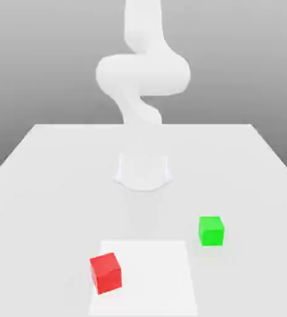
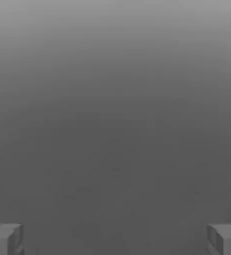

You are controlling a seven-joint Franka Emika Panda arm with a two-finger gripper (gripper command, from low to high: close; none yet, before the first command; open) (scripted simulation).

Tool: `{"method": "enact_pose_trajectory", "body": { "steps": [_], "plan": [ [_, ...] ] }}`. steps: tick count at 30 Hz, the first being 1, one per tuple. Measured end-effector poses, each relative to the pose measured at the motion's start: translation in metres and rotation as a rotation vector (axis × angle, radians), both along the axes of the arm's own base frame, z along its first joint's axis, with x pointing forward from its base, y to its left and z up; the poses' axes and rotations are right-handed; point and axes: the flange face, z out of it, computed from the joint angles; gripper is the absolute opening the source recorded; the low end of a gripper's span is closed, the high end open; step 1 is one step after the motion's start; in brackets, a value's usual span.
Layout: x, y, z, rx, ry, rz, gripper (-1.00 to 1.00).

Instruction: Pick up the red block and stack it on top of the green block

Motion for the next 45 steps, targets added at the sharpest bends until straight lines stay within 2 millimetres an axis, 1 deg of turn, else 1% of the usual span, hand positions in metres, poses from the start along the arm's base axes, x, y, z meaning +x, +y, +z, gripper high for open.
{"method": "enact_pose_trajectory", "body": {
  "steps": [2, 5, 8, 11, 13, 16, 18, 21, 23, 27, 28, 33, 34, 35, 37, 40, 41, 42, 43, 45],
  "plan": [
    [0.026, -0.007, -0.041, -0.011, 0.067, 0.034, 0.0],
    [0.054, -0.017, -0.102, -0.028, 0.162, 0.082, 0.0],
    [0.074, -0.025, -0.165, -0.045, 0.256, 0.129, 0.0],
    [0.084, -0.032, -0.229, -0.064, 0.349, 0.175, 0.0],
    [0.086, -0.037, -0.271, -0.077, 0.41, 0.206, 0.0],
    [0.081, -0.045, -0.333, -0.099, 0.503, 0.251, 0.0],
    [0.073, -0.052, -0.373, -0.114, 0.566, 0.278, 0.0],
    [0.054, -0.061, -0.429, -0.138, 0.66, 0.322, 0.0],
    [0.046, -0.064, -0.458, -0.149, 0.695, 0.343, 0.0],
    [0.044, -0.065, -0.505, -0.153, 0.706, 0.35, 0.0],
    [0.043, -0.065, -0.515, -0.153, 0.707, 0.35, -1.0],
    [0.043, -0.065, -0.516, -0.152, 0.708, 0.35, -1.0],
    [0.042, -0.065, -0.521, -0.152, 0.708, 0.35, -1.0],
    [0.043, -0.065, -0.517, -0.152, 0.708, 0.351, -1.0],
    [0.044, -0.065, -0.5, -0.153, 0.707, 0.351, -1.0],
    [0.043, -0.064, -0.468, -0.152, 0.708, 0.35, -1.0],
    [0.041, -0.058, -0.46, -0.16, 0.706, 0.379, -1.0],
    [0.038, -0.041, -0.455, -0.186, 0.701, 0.457, -1.0],
    [0.034, -0.016, -0.45, -0.22, 0.694, 0.559, -1.0],
    [0.021, 0.027, -0.443, -0.289, 0.674, 0.76, -1.0]
  ]
}}
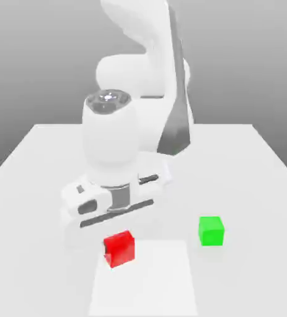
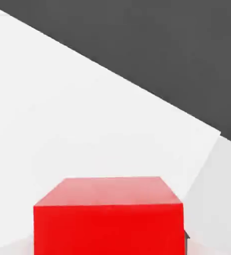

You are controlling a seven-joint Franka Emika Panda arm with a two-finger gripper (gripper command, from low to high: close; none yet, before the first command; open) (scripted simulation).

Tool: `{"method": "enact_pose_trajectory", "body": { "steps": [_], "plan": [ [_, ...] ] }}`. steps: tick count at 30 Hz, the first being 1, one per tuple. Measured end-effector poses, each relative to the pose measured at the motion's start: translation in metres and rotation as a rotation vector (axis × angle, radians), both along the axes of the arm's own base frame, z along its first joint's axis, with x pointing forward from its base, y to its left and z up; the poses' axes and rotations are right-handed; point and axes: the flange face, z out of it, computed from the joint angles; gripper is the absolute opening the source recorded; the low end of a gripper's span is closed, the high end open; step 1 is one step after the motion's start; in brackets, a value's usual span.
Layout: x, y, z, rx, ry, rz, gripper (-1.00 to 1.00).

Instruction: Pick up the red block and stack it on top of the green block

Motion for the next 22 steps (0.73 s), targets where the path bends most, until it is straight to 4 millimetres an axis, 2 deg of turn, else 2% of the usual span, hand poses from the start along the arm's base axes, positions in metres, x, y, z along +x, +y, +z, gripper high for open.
{"method": "enact_pose_trajectory", "body": {
  "steps": [1, 3, 11, 14, 18, 19, 22],
  "plan": [
    [-0.008, 0.021, 0.003, 0.002, 0.0, 0.108, -1.0],
    [-0.027, 0.05, 0.009, 0.005, 0.0, 0.295, -1.0],
    [-0.111, 0.137, 0.02, -0.001, -0.008, 0.992, -1.0],
    [-0.122, 0.149, 0.0, 0.006, -0.009, 1.084, -1.0],
    [-0.124, 0.149, -0.032, 0.001, -0.009, 1.094, -1.0],
    [-0.124, 0.148, -0.039, -0.004, -0.01, 1.094, 1.0],
    [-0.123, 0.146, -0.039, -0.004, -0.01, 1.088, 1.0]
  ]
}}
